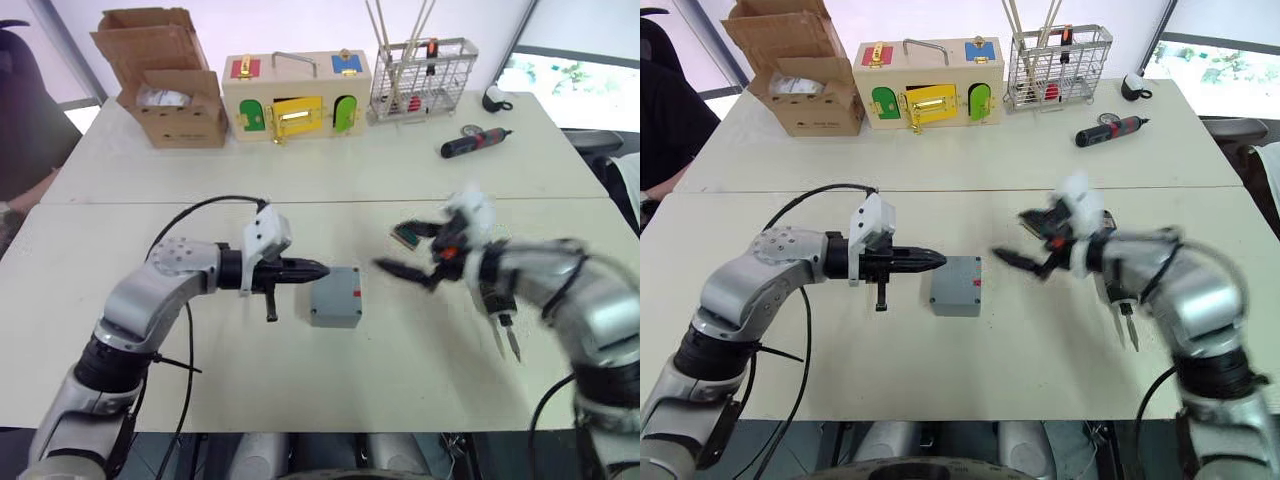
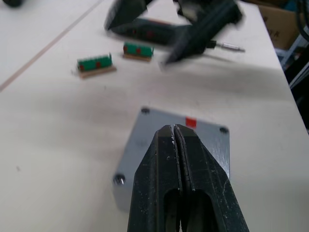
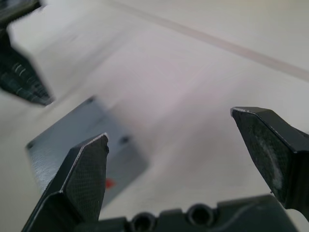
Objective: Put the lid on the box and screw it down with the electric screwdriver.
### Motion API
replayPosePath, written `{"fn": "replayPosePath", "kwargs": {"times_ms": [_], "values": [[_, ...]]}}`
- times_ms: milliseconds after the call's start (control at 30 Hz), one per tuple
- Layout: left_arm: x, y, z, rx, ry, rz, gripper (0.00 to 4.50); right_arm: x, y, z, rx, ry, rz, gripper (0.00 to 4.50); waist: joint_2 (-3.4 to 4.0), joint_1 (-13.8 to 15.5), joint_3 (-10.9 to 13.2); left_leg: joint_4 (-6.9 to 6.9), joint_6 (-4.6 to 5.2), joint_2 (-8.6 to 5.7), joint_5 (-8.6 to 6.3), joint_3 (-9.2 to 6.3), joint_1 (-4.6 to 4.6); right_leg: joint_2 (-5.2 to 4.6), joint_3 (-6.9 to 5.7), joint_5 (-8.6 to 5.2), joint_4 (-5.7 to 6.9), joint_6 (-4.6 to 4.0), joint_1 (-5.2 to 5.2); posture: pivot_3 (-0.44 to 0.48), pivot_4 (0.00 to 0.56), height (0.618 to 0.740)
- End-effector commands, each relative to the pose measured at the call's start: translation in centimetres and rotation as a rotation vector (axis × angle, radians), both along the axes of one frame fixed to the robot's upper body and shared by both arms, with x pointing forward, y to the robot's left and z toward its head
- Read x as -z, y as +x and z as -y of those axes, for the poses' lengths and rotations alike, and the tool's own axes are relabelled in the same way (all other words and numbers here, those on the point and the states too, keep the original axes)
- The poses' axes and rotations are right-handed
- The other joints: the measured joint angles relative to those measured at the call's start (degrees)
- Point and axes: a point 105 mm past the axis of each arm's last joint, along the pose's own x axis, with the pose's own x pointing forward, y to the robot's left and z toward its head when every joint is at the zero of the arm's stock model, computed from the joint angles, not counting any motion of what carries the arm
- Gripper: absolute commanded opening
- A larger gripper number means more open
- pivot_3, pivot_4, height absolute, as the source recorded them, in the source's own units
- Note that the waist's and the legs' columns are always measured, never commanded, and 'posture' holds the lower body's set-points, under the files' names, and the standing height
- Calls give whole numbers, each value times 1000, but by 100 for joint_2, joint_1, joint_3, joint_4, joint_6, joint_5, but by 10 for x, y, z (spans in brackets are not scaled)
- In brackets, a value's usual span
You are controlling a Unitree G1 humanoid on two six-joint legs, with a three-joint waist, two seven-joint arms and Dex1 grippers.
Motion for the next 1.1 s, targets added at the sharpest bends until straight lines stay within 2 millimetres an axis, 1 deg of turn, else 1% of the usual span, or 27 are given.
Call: {"fn": "replayPosePath", "kwargs": {"times_ms": [33, 67, 133, 233, 333, 433, 500, 567, 700, 767, 900, 1100], "values": [[-16, -2, 6, 85, -19, 93, 0, -11, 4, 72, 209, -102, -224, 4478, 0, 46, -1, -3, 3, 3, -2, 2, 3, -2, 0, 0, -8, 0, 4, 0, 150, 740], [-16, -3, 8, 102, -12, 109, 0, -8, 2, 87, 282, -120, -322, 4478, 0, 50, -1, -6, 6, 3, -3, 5, 4, -5, 1, 0, -9, -1, 3, 0, 150, 740], [-14, -9, 14, 143, 2, 135, 0, -8, 4, 104, 385, -81, -460, 4478, -5, 14, -3, -17, 5, 14, -3, 12, 4, -2, 5, -1, -16, -2, -2, 0, 150, 740], [-9, -15, 17, 171, 6, 163, 0, -3, 13, 115, 490, -82, -578, 4478, -1, -114, 0, -25, 4, 16, -3, 28, 4, -1, 21, -1, -14, -2, -12, 0, 150, 740], [-5, -18, 21, 167, -2, 176, 0, 6, 14, 123, 543, -112, -667, 4478, 8, -104, 3, -26, 2, 16, -2, 39, -1, 0, 36, -1, -6, -1, -30, 0, 150, 740], [-1, -25, 24, 169, -9, 177, 0, 17, 11, 125, 552, -141, -742, 4478, 8, -55, 3, -24, -7, 15, 4, 36, -9, 0, 37, -1, -6, -1, -35, 0, 150, 740], [2, -30, 25, 170, 4, 184, 0, 28, 5, 124, 542, -175, -797, 4478, 8, -36, 3, -19, -8, 12, 4, 36, -11, -4, 37, 0, -8, 0, -32, 0, 150, 740], [3, -33, 25, 171, 15, 189, 0, 36, 2, 121, 526, -190, -836, 4478, 8, -17, 3, -13, -8, 9, 3, 36, -12, -7, 37, 0, -8, 0, -31, 0, 150, 740], [2, -32, 23, 161, 32, 200, 0, 43, 1, 116, 514, -177, -874, 4478, 9, -12, 3, -9, -8, 9, 3, 36, -12, -5, 37, 0, -4, 0, -32, 0, 150, 740], [1, -32, 21, 158, 38, 199, 0, 49, 0, 115, 501, -200, -885, 4478, 9, 9, 3, -9, -8, 9, 3, 35, -12, -4, 35, 0, -2, 0, -34, 0, 150, 740], [1, -31, 19, 167, 50, 187, 0, 61, -7, 106, 443, -237, -925, 4478, 9, 58, 3, -10, -9, 9, 4, 35, -12, -5, 33, 0, -5, 0, -34, 0, 150, 740], [7, -29, 23, 181, 60, 175, 0, 77, -18, 101, 408, -314, -960, 4478, 8, 71, 2, -5, -8, 9, 3, 34, -12, -5, 30, 0, -5, 0, -30, 0, 150, 740]]}}
